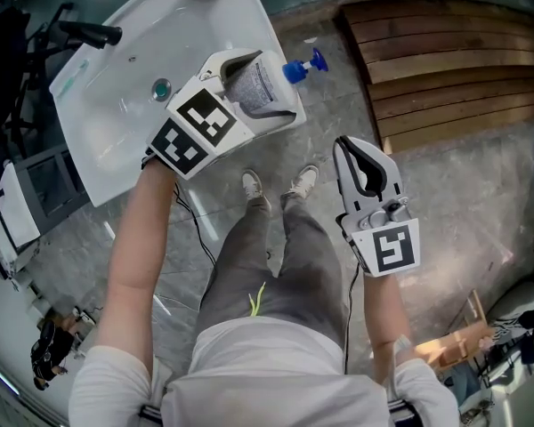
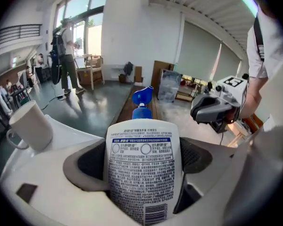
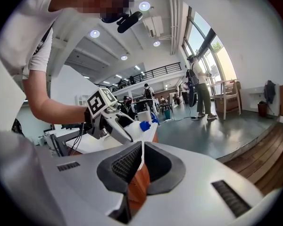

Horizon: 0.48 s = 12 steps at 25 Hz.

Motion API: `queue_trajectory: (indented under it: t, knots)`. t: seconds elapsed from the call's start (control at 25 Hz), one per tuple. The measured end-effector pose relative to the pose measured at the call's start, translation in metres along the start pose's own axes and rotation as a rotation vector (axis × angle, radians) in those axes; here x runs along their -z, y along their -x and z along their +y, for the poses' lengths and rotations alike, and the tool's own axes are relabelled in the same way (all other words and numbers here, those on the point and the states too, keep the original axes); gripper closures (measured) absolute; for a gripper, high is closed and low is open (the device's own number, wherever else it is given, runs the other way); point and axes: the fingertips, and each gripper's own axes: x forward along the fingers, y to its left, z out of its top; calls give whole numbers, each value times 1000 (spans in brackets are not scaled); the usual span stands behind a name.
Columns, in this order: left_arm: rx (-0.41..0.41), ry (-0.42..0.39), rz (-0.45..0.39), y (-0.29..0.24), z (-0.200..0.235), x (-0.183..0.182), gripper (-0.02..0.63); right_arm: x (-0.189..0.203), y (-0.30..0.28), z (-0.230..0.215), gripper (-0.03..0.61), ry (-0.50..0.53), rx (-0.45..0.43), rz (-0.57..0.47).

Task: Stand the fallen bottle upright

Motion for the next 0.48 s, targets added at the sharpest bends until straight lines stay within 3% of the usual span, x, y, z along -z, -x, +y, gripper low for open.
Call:
queue_trajectory:
  t: [0.12, 0.32, 0.48]
  knots:
    - [-20, 73, -127, 14, 3, -15, 150, -1, -2, 5, 537, 15, -20, 15]
    - [-56, 51, -217, 27, 5, -22, 150, -5, -10, 13, 537, 29, -38, 16]
    - [-73, 69, -365, 39, 7, -39, 150, -7, -17, 20, 537, 24, -45, 9]
